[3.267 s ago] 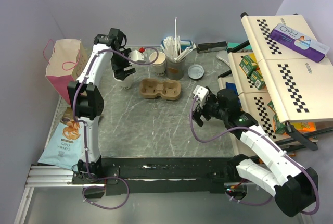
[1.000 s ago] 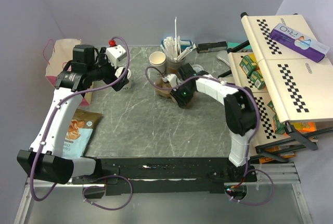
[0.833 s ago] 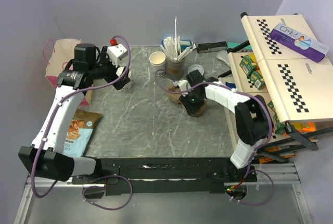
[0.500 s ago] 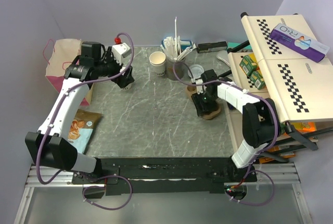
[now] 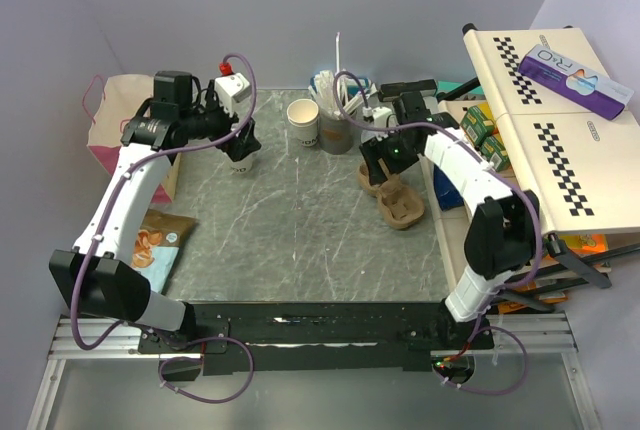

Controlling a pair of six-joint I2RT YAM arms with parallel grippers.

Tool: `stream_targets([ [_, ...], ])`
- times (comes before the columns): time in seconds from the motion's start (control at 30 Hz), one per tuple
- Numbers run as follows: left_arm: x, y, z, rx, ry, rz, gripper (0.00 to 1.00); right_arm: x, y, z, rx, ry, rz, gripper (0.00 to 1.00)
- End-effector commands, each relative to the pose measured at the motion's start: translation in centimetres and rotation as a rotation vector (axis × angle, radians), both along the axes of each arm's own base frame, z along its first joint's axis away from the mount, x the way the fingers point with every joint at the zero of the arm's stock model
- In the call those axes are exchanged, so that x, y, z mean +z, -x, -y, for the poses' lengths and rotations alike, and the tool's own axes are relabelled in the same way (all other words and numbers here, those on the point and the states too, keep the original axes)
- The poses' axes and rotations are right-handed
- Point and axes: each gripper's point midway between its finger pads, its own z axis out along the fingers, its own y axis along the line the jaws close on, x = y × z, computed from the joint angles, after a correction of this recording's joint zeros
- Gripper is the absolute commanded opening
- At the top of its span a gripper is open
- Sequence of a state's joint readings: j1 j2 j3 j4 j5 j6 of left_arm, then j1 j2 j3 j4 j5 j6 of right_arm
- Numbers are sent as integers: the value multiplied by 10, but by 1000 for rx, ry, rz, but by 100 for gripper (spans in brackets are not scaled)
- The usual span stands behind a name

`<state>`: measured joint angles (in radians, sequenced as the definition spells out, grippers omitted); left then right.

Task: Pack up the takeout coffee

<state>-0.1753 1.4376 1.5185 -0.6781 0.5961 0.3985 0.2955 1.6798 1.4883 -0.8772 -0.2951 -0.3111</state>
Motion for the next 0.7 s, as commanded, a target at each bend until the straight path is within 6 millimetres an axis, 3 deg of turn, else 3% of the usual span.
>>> stream_targets([
  [0.0, 25, 0, 4, -16, 36, 44, 99, -24, -23, 28, -61, 78, -37, 78],
  [0.1, 24, 1, 3, -8, 30, 43, 99, -28, -29, 34, -70, 98, -22, 69],
  [0.23, 21, 2, 5, -9, 33, 38, 99, -33, -25, 28, -57, 67, -50, 58],
  [0.67, 20, 7, 4, 0, 32, 41, 99, -57, -24, 31, -66, 105, -116, 58],
])
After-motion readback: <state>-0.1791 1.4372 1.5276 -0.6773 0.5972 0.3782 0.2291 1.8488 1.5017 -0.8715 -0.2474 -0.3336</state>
